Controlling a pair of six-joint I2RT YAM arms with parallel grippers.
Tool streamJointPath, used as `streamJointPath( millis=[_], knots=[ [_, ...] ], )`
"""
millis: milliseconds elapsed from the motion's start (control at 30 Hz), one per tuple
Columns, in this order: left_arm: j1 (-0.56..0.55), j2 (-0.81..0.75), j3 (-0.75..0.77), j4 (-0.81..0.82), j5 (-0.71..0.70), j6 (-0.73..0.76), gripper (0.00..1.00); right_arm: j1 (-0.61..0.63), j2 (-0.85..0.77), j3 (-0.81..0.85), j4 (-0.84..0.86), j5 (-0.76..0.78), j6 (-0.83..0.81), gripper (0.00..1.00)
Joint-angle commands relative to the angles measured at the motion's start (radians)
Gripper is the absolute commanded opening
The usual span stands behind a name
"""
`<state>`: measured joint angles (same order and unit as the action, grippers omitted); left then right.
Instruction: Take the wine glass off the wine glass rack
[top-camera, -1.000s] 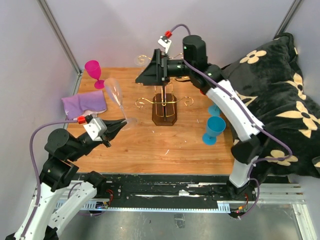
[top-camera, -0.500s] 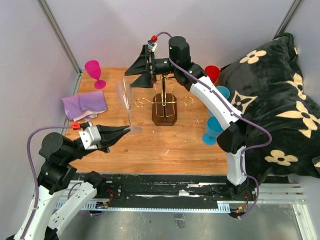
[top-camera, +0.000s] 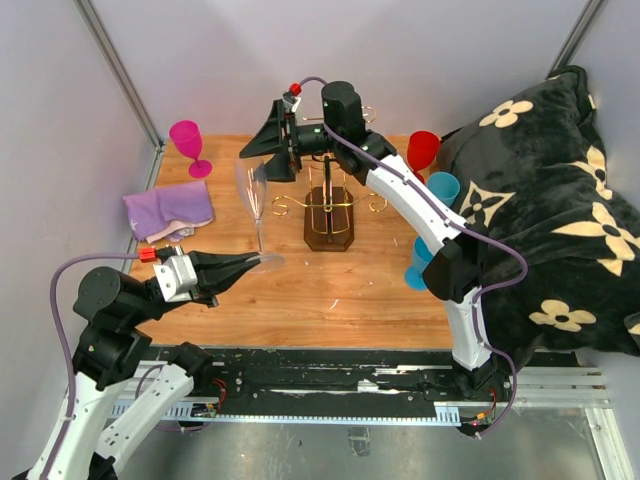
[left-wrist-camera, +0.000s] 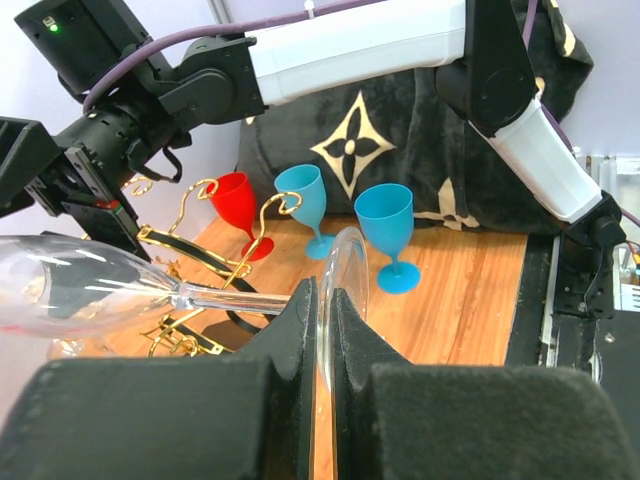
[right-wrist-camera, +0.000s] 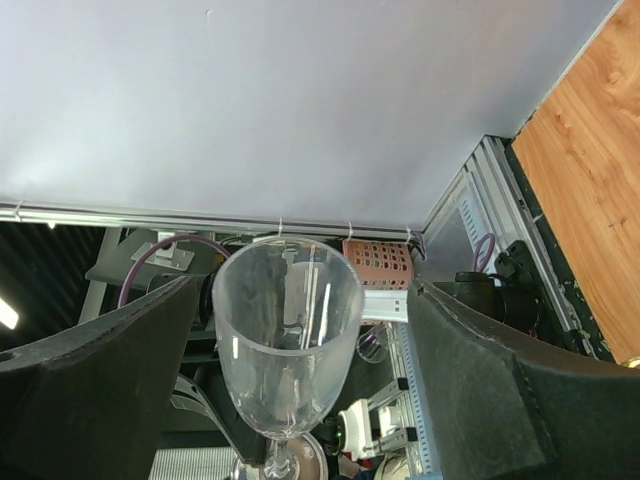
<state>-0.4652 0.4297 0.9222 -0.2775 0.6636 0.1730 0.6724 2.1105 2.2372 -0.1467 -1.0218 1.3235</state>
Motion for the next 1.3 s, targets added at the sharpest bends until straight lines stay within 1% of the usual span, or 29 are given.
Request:
streamJointPath(
  millis=[0,67,367,567,700,833,867,1000,1100,1200,1267],
  knots=[
    [-0.006,-0.009,0.032,0.035,0.009,-0.004,0.01,0.028,-0.002,0.032,0.086,-0.017,0.043,0.85],
    [-0.006,-0.007,0.036,0.027,0.006,-0.003,0.01,0.032,-0.009,0.022,0.091,-0.017,0.042,0.83],
    [-0.006,-0.005,0.040,0.024,-0.011,-0.010,0.00,0.031,-0.050,-0.033,0.102,-0.011,0.025,0.77],
    [-0.006,0.000,0.040,0.024,-0.029,-0.021,0.00,0.030,-0.064,-0.063,0.119,-0.007,0.026,0.64],
    [-0.006,0.004,0.043,0.024,-0.040,-0.029,0.01,0.030,-0.068,-0.063,0.127,-0.001,0.024,0.63],
    [-0.006,0.005,0.047,0.029,-0.037,-0.042,0.14,0.031,-0.069,-0.059,0.129,0.002,0.025,0.60],
    [-0.006,0.005,0.047,0.031,-0.039,-0.047,0.19,0.030,-0.069,-0.058,0.129,0.004,0.025,0.60],
    [-0.006,-0.003,0.047,0.033,-0.040,-0.059,0.32,0.030,-0.066,-0.044,0.137,0.008,0.033,0.57],
    [-0.006,-0.008,0.045,0.034,-0.039,-0.066,0.37,0.030,-0.063,-0.031,0.144,0.010,0.038,0.53],
    [-0.006,-0.006,0.040,0.040,-0.038,-0.073,0.38,0.029,-0.060,-0.028,0.146,0.013,0.041,0.52],
    [-0.006,-0.006,0.036,0.047,-0.038,-0.075,0.39,0.029,-0.061,-0.030,0.152,0.016,0.045,0.50]
  ],
)
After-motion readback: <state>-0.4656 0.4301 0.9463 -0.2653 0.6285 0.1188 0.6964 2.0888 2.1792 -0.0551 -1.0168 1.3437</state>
